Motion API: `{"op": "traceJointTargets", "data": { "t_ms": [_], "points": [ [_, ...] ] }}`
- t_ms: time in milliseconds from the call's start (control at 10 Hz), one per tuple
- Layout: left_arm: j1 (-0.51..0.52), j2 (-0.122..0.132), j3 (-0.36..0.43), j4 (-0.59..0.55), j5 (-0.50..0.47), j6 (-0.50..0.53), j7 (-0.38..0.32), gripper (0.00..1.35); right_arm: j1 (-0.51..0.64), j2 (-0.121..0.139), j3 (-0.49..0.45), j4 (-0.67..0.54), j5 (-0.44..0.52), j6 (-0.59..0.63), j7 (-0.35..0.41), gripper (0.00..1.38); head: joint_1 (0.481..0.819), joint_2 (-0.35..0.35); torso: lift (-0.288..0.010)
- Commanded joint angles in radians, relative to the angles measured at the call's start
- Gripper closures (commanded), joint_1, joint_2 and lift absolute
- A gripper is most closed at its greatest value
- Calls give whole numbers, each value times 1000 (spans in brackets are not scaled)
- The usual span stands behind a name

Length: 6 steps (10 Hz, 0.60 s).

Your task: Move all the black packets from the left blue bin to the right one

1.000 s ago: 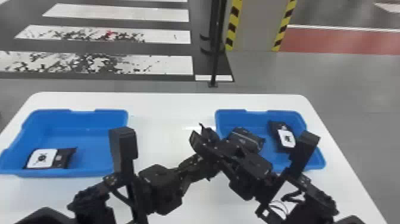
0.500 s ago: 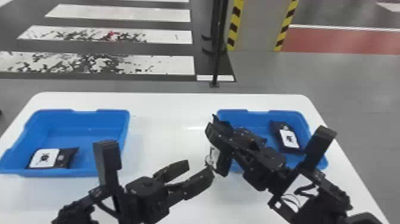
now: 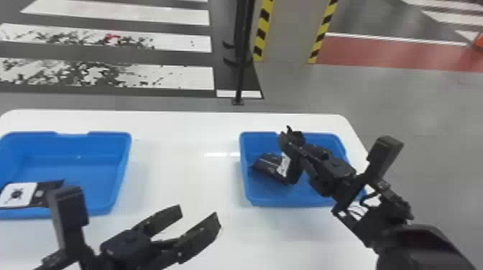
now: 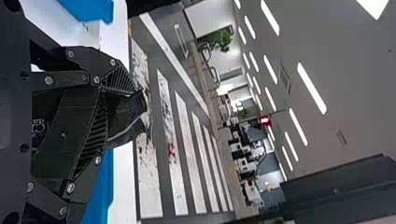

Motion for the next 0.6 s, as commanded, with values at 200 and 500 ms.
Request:
{"op": "traceJointTargets", "data": {
  "t_ms": [200, 500],
  "points": [
    [76, -33, 85, -43, 0, -27, -3, 153, -110, -6, -90, 207, 77, -7, -20, 973, 695, -241, -140],
    [130, -53, 175, -80, 0, -46, -6, 157, -61, 3, -98, 134, 140, -33, -35, 234, 695, -243, -140]
  ]
}}
